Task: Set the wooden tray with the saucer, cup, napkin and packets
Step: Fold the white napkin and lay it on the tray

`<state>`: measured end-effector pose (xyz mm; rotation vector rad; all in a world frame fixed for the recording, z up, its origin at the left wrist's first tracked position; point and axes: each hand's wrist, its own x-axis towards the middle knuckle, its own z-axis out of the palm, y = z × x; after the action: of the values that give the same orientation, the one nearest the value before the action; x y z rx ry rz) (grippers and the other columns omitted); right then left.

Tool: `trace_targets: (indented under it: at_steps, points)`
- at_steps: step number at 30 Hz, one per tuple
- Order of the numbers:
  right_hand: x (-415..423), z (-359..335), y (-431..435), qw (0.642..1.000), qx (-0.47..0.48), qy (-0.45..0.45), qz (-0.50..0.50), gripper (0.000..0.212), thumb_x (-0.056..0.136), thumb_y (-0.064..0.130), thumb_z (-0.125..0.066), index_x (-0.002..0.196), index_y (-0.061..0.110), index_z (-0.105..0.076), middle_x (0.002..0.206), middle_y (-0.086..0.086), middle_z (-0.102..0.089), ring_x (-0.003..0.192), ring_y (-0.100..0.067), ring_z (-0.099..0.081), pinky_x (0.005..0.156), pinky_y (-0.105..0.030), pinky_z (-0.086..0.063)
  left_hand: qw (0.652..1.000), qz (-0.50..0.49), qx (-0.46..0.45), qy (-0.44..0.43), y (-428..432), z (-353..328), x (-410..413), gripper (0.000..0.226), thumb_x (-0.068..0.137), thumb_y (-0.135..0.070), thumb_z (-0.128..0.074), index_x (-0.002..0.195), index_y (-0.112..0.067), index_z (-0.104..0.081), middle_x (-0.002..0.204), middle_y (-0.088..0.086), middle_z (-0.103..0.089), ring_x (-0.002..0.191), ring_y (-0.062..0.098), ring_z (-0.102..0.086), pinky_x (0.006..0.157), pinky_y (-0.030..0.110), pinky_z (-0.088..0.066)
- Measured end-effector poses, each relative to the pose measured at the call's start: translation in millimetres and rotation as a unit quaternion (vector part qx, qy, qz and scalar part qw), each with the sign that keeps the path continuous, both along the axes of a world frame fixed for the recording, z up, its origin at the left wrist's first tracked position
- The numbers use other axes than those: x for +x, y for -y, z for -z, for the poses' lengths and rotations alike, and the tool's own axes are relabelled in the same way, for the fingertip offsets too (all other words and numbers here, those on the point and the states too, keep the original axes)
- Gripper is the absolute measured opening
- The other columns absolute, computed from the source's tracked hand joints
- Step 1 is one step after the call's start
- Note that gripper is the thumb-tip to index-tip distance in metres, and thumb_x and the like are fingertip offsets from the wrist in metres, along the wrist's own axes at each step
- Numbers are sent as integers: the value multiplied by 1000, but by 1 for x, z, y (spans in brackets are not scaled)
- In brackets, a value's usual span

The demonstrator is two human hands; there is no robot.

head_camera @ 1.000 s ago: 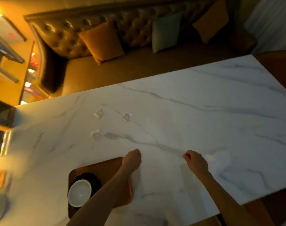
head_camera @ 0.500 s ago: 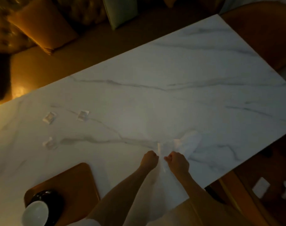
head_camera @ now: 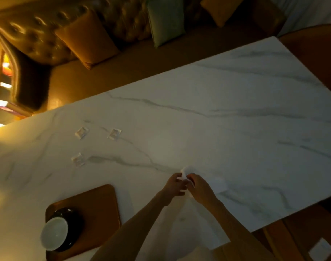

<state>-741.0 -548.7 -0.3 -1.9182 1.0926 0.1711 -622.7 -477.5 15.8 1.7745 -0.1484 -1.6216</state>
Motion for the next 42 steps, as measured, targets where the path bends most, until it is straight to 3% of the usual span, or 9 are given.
trace_targets:
  at_steps: [5,15,21,25,28,30,36,40,42]
  points:
    - [64,-47,5,995,20,99,-18,25,98,19,-48,118,11,-61,115,-10,-65,104,-21,-62,91,-28,-47,987,-109,-107,55,-22,-41,57,29,89,-17,-68,111,-3,-57,106,23,-67,90,30,-70,86,45,-59]
    - [130,-151,15,966,-13,257,-27,34,91,3,-51,113,23,-66,78,11,-63,65,3,-56,63,-6,-44,935,-114,-172,290,-80,-146,162,5,92,0,-59,98,0,-58,75,15,-60,67,26,-58,69,37,-51]
    - [163,-214,18,969,-59,234,-60,28,93,16,-53,107,36,-66,82,8,-67,75,-5,-62,72,-24,-53,858,-93,-199,463,-133,-227,211,14,97,-8,-51,104,-4,-62,103,10,-63,95,22,-59,83,37,-52]
    - [204,-251,-16,973,-107,171,-115,39,92,42,-56,130,35,-52,129,3,-60,117,-21,-57,95,-40,-50,812,-12,-220,541,-154,-279,228,20,99,-14,-46,117,-20,-53,114,-1,-55,100,16,-56,87,31,-52]
    - [243,-288,-74,949,-36,230,-210,66,75,72,-56,135,52,-38,145,17,-43,132,-8,-40,104,-47,-42,812,95,-210,537,-175,-309,242,28,99,-17,-43,124,-30,-46,122,-2,-53,108,16,-54,92,36,-50]
    - [272,-313,-116,928,2,274,-251,43,79,62,-62,119,63,-46,120,36,-57,114,13,-52,94,-33,-48,819,131,-236,507,-199,-329,253,30,99,-21,-44,127,-32,-41,124,-5,-52,109,13,-55,90,35,-51]
    - [344,-363,-209,911,-36,298,-284,19,81,53,-64,88,35,-67,81,7,-69,76,-7,-67,65,-24,-53,845,-100,-307,427,-302,-354,294,48,94,-52,-45,138,-39,-30,126,-7,-49,113,14,-54,94,37,-48]
    - [377,-365,-258,905,-37,363,-220,21,88,42,-62,94,22,-63,85,2,-62,80,-13,-62,69,-30,-51,891,-26,-233,390,-367,-340,319,86,80,-42,-74,146,-41,-18,130,-10,-43,122,21,-51,83,26,-50]
    - [386,-370,-269,895,-22,410,-172,19,90,41,-61,96,23,-62,87,2,-61,80,-14,-62,69,-32,-52,902,32,-201,380,-394,-329,330,72,81,-41,-72,140,-40,-31,134,-7,-48,116,11,-53,88,24,-49]
